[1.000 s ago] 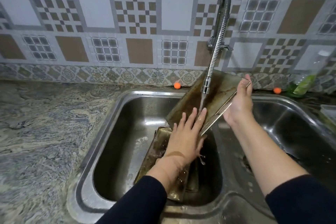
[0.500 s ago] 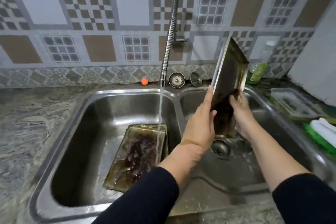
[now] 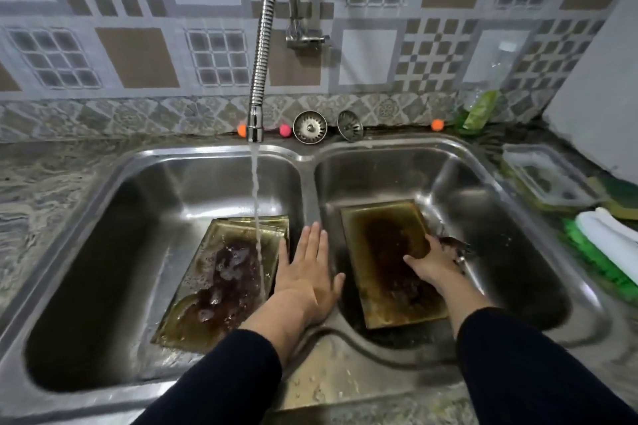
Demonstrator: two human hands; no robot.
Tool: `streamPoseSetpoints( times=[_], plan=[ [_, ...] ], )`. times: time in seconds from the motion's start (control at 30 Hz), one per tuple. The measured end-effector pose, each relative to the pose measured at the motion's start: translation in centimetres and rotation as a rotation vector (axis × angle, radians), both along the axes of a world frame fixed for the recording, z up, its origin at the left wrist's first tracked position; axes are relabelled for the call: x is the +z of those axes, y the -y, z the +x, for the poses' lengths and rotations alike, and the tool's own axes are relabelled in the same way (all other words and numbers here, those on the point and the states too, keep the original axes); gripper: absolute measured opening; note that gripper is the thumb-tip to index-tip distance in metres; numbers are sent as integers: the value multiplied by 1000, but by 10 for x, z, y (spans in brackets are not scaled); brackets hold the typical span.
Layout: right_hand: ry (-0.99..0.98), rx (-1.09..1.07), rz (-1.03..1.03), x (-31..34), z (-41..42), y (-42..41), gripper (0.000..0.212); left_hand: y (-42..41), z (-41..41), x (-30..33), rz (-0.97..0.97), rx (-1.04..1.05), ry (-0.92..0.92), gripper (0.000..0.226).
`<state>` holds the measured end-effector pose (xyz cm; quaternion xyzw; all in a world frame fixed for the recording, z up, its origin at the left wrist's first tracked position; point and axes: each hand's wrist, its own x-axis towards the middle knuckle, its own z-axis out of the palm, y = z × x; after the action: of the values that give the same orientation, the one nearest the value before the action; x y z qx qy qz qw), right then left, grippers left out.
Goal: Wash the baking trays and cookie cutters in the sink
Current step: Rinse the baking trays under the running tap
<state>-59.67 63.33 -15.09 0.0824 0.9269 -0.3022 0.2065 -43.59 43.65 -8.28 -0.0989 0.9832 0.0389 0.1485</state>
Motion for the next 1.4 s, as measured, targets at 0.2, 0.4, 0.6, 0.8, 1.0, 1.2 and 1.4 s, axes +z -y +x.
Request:
streamPoseSetpoints(
  times=[0.2, 0.4, 0.6, 0.8, 1.0, 1.2, 1.4],
  plan=[
    [100, 80, 38, -29, -17, 26, 89, 1, -3, -2, 6, 26, -9, 67],
    [82, 181, 282, -41, -14, 32, 86, 1, -5, -5, 3, 20, -1, 67],
    [31, 289, 332, -12, -7, 34, 69, 1, -5, -8, 23, 34, -33, 67],
    [-119, 465, 169, 54, 22, 63, 52, 26, 0, -5, 188, -75, -72, 67],
    [-281, 688, -73, 116, 122, 132, 41, 111, 26, -27, 334, 171, -67, 60],
    [217, 526, -130, 54, 176, 217, 66, 165, 61, -43, 222, 393, 125, 61],
    [358, 222, -199, 14, 160, 251, 73, 195, 76, -74, 377, 550, 192, 78]
  ],
)
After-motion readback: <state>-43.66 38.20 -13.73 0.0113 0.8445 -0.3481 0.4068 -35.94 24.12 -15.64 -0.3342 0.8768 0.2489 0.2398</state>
